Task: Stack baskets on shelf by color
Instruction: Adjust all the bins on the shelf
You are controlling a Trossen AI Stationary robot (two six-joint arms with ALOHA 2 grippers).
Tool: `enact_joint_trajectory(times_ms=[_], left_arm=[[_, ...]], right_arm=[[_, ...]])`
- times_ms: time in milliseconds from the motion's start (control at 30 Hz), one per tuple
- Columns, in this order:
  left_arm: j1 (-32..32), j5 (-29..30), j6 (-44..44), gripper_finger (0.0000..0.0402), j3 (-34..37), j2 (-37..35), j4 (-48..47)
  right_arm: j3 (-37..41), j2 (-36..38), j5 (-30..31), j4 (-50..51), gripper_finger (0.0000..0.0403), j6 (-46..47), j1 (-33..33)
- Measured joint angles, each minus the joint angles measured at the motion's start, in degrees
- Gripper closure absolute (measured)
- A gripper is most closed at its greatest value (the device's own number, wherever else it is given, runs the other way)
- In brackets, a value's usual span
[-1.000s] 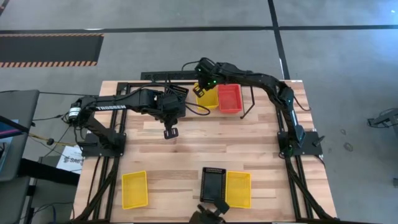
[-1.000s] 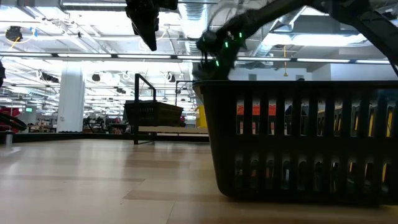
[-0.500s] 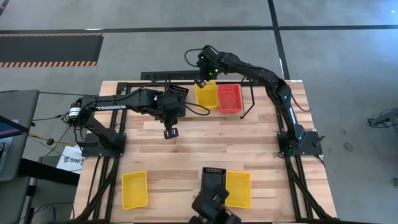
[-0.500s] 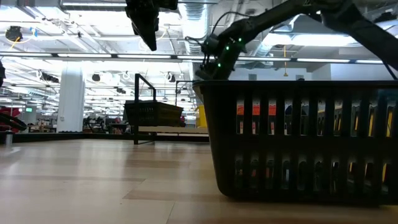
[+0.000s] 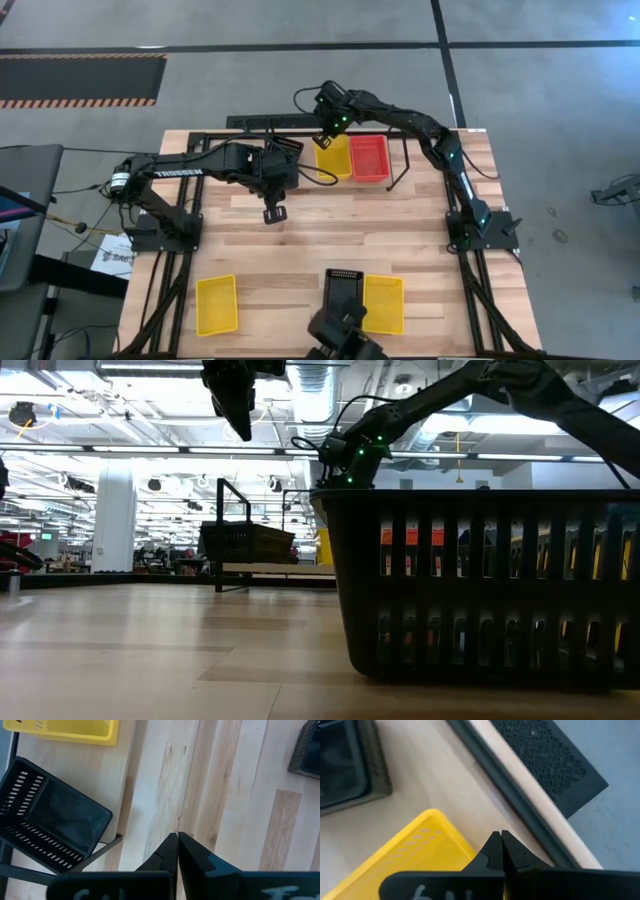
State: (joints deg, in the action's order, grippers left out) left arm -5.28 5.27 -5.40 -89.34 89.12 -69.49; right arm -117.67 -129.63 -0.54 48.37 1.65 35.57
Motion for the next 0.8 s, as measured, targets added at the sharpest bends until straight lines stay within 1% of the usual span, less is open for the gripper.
enact_joint_trajectory(times_ms=[200, 367, 567, 700, 800], left_arm=[[-0.01, 0.01, -0.28, 0.0402, 0.00, 0.00, 0.00], [-0.02, 0.02, -0.28, 0.0401, 0.00, 0.00, 0.00], [-0.02, 0.03, -0.28, 0.0401, 0.00, 0.00, 0.00], [-0.02, 0.04, -0.19, 0.0401, 0.00, 0.00, 0.00], [0.00, 0.05, 0.07, 0.0401, 0.00, 0.00, 0.00]], right_arm=[[0.00, 0.37, 0.28, 2.85, 0.0403, 0.20, -0.37], [-0.54, 0.34, 0.47, 2.25, 0.0403, 0.29, -1.14], [-6.75, 0.31, 0.61, 2.24, 0.0403, 1.16, -2.72], [-11.39, 0.46, -2.37, 1.92, 0.0403, 0.88, -5.64], [-12.24, 0.46, -3.91, 2.04, 0.0403, -0.09, -8.14]])
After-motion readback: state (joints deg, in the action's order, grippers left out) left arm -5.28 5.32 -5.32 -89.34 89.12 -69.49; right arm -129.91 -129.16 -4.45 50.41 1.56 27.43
